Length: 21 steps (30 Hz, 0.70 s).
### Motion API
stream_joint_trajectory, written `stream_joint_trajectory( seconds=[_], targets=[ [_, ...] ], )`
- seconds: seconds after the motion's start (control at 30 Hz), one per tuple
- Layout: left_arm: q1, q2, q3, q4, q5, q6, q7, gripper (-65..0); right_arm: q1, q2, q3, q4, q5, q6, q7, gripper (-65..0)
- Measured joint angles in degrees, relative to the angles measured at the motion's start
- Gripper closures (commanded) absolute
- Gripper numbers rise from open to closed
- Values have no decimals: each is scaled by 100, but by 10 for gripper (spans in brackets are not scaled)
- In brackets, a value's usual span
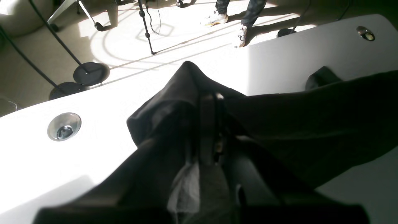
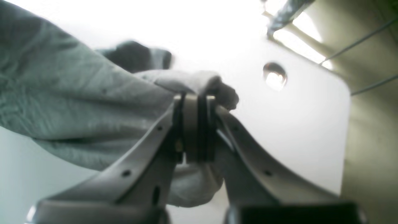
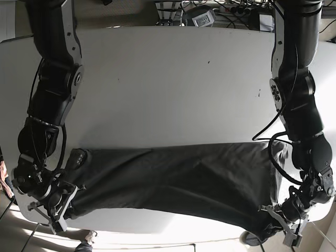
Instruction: Fold the T-shirt properly
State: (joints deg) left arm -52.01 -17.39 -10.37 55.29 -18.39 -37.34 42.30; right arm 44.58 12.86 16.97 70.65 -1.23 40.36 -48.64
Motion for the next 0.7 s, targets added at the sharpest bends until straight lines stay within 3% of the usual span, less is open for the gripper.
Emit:
stream_joint_trajectory(
  seconds=[0.07,0.2,0.37,0.5,0.6,0.7],
  targets=[
    [-435,-83,136,-236,4,0,-42,0,437,15,-20,-85,-4,-2,-9,-19],
    [-1344,-273,177,-647,20,-9,-201,0,1279,227,-673,-184,2,-2,7,-19],
    [-2092,-472,186,-772,11,-20,-223,0,1941,240,-1003,-151,35,-4,-13,-19],
    [-1945,-538,184,-326,-24,-87,205,0,1775,236,-1010,662,85,11,-435,-19],
    [-1062,-649,101,710,-50,-63,251,0,844,254,-973,1784,105,2,-741,-19],
    [-85,-516,-350,1567,-76,-87,809,0,-170,164,-684,2527,149,17,-927,-19]
  ],
)
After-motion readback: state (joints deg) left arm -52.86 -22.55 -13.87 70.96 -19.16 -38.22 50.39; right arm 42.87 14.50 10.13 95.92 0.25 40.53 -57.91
